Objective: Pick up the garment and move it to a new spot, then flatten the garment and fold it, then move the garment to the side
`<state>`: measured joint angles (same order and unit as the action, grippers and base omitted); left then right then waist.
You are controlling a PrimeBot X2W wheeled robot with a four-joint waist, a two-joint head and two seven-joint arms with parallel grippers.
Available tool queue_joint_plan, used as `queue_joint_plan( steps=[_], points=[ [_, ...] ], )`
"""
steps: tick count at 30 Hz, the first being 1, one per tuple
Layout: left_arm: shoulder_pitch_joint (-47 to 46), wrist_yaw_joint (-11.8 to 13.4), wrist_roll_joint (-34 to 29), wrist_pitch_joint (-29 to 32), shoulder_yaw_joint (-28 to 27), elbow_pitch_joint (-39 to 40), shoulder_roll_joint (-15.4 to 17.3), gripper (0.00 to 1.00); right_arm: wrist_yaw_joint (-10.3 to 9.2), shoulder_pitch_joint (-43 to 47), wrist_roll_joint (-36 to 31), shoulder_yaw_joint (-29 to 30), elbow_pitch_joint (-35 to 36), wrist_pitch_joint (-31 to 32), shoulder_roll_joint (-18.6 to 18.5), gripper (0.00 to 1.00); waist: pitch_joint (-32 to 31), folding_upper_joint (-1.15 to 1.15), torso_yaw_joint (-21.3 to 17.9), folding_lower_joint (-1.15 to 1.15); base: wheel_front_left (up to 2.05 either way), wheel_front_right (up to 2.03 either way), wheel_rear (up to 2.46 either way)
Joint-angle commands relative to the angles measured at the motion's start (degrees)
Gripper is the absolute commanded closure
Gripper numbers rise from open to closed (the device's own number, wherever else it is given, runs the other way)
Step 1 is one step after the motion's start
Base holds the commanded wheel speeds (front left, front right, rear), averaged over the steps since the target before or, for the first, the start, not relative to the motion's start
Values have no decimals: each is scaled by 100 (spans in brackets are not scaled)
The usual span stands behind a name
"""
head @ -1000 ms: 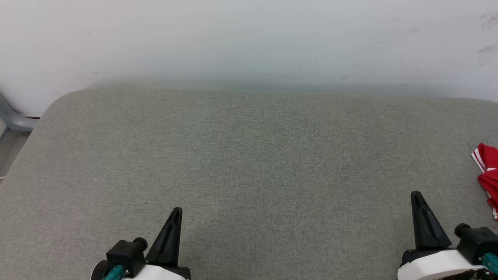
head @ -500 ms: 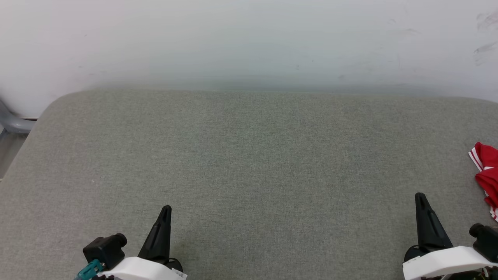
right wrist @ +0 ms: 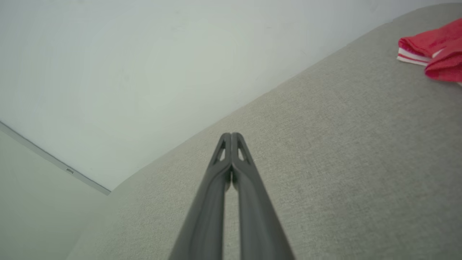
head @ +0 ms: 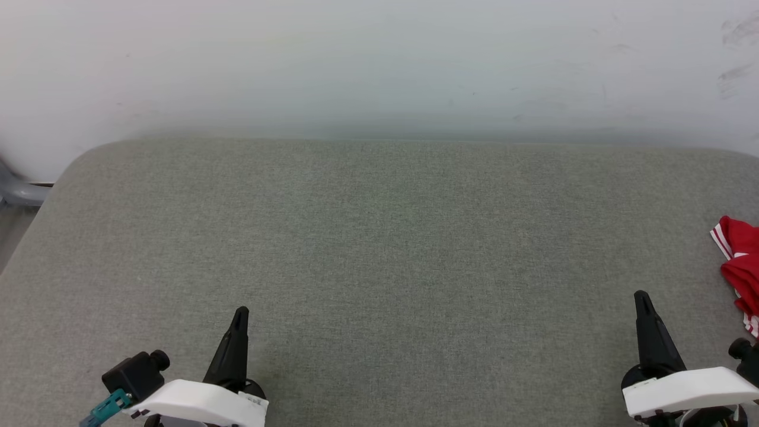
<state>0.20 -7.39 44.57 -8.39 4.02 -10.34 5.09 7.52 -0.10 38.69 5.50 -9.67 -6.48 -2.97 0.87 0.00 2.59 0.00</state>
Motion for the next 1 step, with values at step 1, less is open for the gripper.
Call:
queue_joint_plan(
  steps=[1],
  points=[
    [-155,-5,209,40,-41,50,41,100,-2,-182,224,18,42,45,3,100,-1,0,-4,0,0,0,0]
  ],
)
